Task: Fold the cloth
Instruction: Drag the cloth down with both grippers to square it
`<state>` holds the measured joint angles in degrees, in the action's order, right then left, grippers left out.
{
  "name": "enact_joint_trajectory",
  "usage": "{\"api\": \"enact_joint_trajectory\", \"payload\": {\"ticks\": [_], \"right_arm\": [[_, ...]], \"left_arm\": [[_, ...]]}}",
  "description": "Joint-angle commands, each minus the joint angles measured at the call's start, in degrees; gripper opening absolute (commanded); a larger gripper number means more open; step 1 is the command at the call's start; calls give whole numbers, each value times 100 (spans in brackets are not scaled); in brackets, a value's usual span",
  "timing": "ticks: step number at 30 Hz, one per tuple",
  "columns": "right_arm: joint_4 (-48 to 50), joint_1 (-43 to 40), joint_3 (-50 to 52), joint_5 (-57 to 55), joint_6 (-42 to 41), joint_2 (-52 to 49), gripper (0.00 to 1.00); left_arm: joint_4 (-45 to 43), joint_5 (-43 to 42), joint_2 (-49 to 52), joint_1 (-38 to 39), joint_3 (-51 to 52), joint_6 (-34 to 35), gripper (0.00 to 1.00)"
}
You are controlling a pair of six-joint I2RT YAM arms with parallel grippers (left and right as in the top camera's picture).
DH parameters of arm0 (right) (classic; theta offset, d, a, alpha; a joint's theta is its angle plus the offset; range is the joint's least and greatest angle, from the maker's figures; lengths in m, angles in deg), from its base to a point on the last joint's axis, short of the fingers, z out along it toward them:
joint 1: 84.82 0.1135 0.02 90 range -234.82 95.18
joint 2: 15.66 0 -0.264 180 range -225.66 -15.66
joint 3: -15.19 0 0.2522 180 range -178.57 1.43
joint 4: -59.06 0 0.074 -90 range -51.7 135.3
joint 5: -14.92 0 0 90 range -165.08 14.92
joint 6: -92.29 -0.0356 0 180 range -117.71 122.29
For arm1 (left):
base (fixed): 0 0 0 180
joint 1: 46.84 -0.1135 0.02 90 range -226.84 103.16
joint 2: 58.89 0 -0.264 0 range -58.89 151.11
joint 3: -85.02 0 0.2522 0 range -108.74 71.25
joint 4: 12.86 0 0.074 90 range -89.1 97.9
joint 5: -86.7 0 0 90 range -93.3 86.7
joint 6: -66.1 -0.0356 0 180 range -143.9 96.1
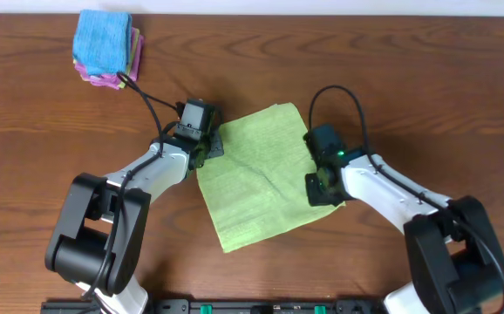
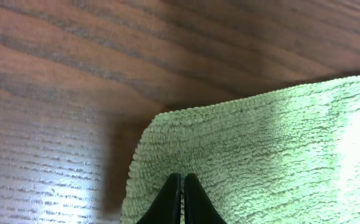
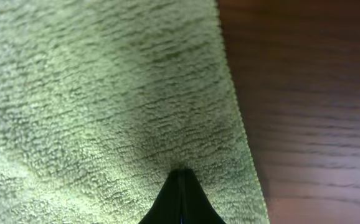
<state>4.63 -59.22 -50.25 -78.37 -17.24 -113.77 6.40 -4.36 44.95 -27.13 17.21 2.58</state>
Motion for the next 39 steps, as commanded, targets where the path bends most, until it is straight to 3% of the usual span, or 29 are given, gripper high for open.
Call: {"api": "enact_joint_trajectory", "payload": {"ticks": [1, 13, 20, 27, 33, 39], "right_arm": [[-72, 433, 144, 586, -363, -280, 1], [-175, 1733, 144, 1279, -1139, -278, 2], [-201, 1801, 96, 1250, -1172, -227, 2], [-308, 1587, -216, 1209, -951, 402, 2], [-852, 1582, -382, 682, -957, 1482, 1], [-1257, 1416, -382, 195, -955, 2212, 1]], "left_arm": [[-63, 76, 105, -31, -98, -236, 6], [-151, 127, 105, -127, -98, -487, 6], [-63, -46, 101, -214, -144, -726, 6], [767, 138, -367, -219, -713, -723, 6], [1563, 723, -1346, -245, -988, -686, 6], [3239, 608, -2026, -402, -988, 415, 6]]}}
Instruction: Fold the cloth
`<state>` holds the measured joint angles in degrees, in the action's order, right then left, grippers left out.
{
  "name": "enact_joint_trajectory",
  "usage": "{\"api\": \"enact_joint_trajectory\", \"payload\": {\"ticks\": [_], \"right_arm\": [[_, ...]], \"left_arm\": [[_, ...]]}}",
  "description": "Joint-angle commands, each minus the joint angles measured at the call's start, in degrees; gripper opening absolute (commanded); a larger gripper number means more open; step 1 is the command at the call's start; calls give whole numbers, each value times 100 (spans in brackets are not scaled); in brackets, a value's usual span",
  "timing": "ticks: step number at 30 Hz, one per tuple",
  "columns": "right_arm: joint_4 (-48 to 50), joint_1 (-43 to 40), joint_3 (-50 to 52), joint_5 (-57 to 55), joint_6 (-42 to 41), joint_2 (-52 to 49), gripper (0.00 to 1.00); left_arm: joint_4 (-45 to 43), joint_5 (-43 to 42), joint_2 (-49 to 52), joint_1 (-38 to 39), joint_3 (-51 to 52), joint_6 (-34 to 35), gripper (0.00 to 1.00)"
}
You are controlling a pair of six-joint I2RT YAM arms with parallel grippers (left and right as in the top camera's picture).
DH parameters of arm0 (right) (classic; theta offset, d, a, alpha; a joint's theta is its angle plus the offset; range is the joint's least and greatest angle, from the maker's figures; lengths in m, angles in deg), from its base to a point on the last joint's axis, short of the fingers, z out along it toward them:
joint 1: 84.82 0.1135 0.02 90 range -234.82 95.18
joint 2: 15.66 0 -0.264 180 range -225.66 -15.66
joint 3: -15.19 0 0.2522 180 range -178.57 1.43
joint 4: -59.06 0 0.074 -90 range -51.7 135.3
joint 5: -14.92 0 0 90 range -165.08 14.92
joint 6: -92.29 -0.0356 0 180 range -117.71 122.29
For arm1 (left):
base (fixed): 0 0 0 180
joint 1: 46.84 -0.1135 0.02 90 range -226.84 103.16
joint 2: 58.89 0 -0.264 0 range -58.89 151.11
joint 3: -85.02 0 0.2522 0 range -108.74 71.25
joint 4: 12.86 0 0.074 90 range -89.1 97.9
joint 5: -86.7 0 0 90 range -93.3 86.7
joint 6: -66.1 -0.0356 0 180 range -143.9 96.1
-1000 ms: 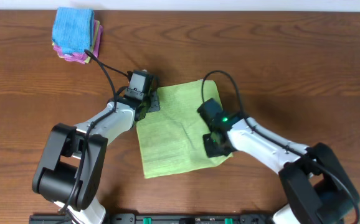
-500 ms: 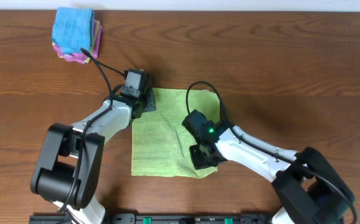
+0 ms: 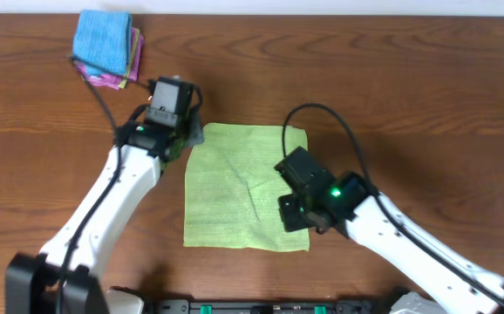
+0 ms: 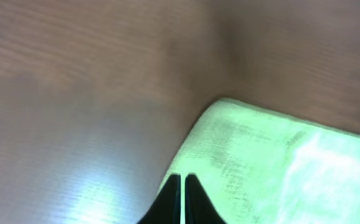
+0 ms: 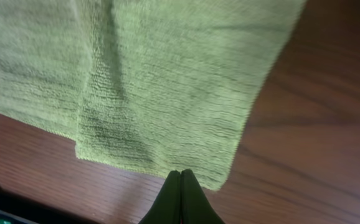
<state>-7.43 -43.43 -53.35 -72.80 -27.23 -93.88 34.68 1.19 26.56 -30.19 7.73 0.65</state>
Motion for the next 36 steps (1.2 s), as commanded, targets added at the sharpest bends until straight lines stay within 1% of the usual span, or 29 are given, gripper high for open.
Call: {"api": "enact_joint_trajectory", "payload": {"ticks": [1, 2, 5, 7, 9, 10, 11, 14, 18, 20, 24, 29, 32, 36], "right_arm": [[-90, -232, -72, -376, 44, 302, 2], [-120, -306, -72, -376, 46, 361, 1], [-179, -627, -72, -313, 236, 498, 1], [-170, -844, -72, -168, 396, 540, 2], [-168, -1029, -72, 55, 542, 549, 6], [-170, -1123, -72, 201, 605, 549, 3], [-173, -1198, -72, 352, 651, 549, 1], [-173, -1250, -72, 553, 839, 549, 1], [-188, -1248, -72, 601, 883, 549, 1], [-208, -1248, -72, 621, 885, 549, 2], [-234, -1248, -72, 636, 885, 549, 1], [-216, -1248, -72, 723, 881, 549, 1], [-192, -1248, -72, 723, 879, 549, 2], [-81, -1248, -72, 901, 879, 549, 2]], "left_arm": [[671, -46, -251, -118, -39, 634, 5], [907, -179, -306, -140, -37, 634, 13], [1403, -350, -374, -175, -37, 573, 48], [1421, -369, -372, -175, -37, 479, 71], [1322, -538, -372, -175, -37, 479, 92], [1261, -706, -369, -177, -37, 481, 97], [1207, -894, -356, -186, -37, 483, 95], [1123, -1276, -280, -280, 20, 444, 95], [734, -2216, -151, -645, 420, 216, 95], [413, -2833, -149, -933, 763, -52, 95], [-96, -4048, -151, -1611, 1394, -896, 95], [-999, -4964, -144, -2120, 2103, -955, 95], [-1344, -4977, -144, -2153, 2411, -896, 95], [-1803, -4955, -131, -2151, 2734, -601, 95]]}}
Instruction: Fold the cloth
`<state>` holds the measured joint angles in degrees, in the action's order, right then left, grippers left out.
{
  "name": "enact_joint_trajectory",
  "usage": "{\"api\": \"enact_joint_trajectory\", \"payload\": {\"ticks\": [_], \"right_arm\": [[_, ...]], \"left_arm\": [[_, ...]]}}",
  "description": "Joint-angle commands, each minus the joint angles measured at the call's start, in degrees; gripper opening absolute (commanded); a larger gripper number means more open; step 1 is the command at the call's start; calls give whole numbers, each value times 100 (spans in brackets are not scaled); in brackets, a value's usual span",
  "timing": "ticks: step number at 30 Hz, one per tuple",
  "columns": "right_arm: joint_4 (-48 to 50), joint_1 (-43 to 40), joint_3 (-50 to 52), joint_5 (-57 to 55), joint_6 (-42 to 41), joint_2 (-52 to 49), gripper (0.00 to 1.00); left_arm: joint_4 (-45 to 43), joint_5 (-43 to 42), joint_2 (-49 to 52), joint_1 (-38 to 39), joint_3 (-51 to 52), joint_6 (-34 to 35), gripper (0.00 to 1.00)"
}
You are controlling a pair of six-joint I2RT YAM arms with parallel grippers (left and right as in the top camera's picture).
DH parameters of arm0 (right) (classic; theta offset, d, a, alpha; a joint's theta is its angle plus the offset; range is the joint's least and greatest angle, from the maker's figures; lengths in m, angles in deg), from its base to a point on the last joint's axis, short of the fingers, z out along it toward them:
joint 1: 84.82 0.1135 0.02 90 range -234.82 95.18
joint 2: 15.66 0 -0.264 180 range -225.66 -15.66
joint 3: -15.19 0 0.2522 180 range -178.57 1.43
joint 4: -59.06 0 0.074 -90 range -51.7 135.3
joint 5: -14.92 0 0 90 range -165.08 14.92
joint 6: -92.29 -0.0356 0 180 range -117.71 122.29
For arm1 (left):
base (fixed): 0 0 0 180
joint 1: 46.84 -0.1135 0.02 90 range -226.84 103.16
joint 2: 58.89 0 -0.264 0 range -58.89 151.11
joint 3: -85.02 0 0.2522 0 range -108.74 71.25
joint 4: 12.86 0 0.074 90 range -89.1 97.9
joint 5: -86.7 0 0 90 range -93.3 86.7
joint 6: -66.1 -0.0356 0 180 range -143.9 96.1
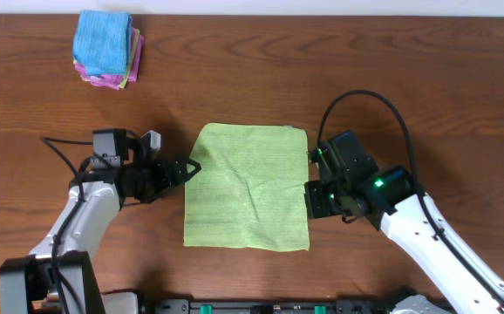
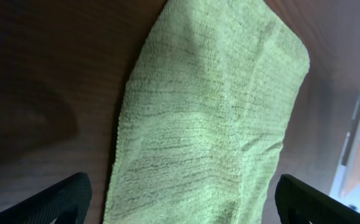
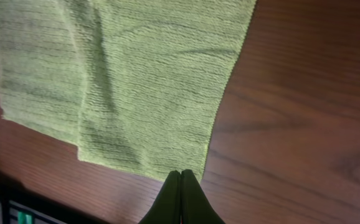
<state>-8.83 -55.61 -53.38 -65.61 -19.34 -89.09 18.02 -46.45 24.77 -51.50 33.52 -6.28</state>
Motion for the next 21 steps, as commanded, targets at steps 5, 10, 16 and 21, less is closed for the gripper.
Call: {"api": "enact_joint_trajectory", "payload": {"ticks": [5, 10, 16, 21], "right_arm": [[144, -31, -70, 282, 90, 70, 2], [133, -31, -70, 282, 90, 70, 2], [92, -31, -68, 282, 92, 70, 2], [76, -31, -68, 282, 92, 70, 2]], "left_arm": [[-483, -236, 328, -17, 286, 212, 87], [-881, -498, 629, -20, 286, 411, 29], [-1104, -306, 629, -20, 286, 463, 65], [-1123, 9, 636, -20, 286, 426, 68]]}}
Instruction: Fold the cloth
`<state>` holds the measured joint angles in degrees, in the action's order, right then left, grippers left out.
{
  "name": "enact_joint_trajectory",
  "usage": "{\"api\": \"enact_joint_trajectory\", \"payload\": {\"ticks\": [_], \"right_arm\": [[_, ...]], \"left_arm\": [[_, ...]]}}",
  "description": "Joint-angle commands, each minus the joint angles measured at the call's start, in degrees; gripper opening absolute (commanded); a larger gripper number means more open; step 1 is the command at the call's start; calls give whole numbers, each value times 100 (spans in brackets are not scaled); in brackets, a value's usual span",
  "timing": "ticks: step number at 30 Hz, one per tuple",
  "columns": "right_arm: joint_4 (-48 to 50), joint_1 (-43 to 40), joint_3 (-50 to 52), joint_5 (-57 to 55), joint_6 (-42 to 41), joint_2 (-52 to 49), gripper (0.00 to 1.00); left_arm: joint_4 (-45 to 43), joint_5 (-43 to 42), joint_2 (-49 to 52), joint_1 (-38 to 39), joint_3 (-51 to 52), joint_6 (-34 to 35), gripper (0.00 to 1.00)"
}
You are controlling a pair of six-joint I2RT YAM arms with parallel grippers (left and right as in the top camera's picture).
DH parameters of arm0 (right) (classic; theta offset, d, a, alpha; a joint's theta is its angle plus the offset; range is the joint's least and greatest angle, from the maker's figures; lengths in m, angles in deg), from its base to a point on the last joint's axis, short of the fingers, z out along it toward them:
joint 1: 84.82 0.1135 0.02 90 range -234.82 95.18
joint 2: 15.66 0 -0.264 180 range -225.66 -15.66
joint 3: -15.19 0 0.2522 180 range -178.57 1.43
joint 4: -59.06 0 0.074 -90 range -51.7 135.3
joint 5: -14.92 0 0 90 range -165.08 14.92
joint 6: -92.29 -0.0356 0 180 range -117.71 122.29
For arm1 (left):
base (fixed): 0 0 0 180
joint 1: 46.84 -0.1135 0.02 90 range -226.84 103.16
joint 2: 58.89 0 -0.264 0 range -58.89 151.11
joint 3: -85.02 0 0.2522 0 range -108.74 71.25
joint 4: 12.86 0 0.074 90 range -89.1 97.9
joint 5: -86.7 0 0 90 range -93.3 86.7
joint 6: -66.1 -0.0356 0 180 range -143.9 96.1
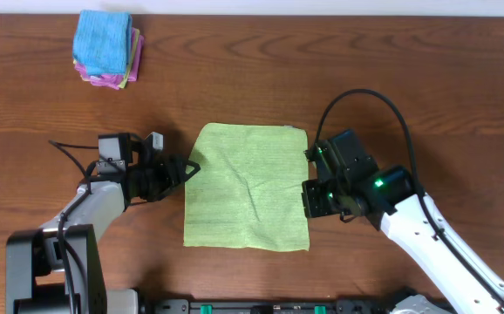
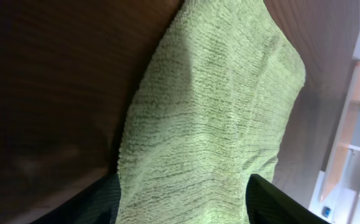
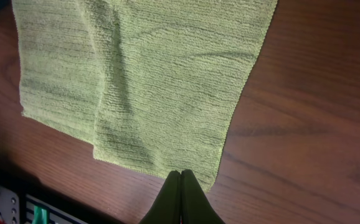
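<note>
A light green cloth (image 1: 248, 187) lies flat and square in the middle of the wooden table, with a faint crease down its centre. My left gripper (image 1: 187, 167) is low at the middle of its left edge and open. In the left wrist view the cloth (image 2: 211, 112) runs between the two spread fingers (image 2: 90, 205). My right gripper (image 1: 307, 196) is at the cloth's right edge, shut. Seen from the right wrist, its closed tips (image 3: 180, 180) hang over the cloth's near right corner (image 3: 149, 74), which lies flat.
A stack of folded cloths (image 1: 105, 48), blue on top with pink and yellow beneath, sits at the far left corner. Bare wooden table (image 1: 426, 78) surrounds the green cloth. A black rail runs along the near edge.
My open left gripper has come a little closer to the cloth's left edge. The right gripper has shifted slightly toward the cloth. The cloth itself lies as before.
The cloth first lay skewed, with both grippers shut on its left and right corners. Then it lay square, the left gripper shut at its far left corner and the right above its near right. Later the left gripper was open at the left edge, where it is now.
</note>
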<state>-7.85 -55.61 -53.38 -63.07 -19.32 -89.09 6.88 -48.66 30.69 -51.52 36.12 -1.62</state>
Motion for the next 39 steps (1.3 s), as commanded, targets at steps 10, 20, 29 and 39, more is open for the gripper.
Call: {"api": "enact_joint_trajectory", "payload": {"ticks": [10, 20, 29, 39], "right_arm": [[-15, -26, -68, 31, 87, 68, 2], [-17, -26, -68, 28, 79, 68, 2], [28, -26, -68, 24, 63, 68, 2], [321, -26, -68, 24, 63, 68, 2]], "left_arm": [[-367, 173, 492, -15, 26, 96, 69], [-1606, -490, 1484, -13, 24, 802, 74], [-2787, -881, 1897, -11, -339, 1593, 74], [-3381, -1978, 1895, 96, -1279, 1665, 75]]}}
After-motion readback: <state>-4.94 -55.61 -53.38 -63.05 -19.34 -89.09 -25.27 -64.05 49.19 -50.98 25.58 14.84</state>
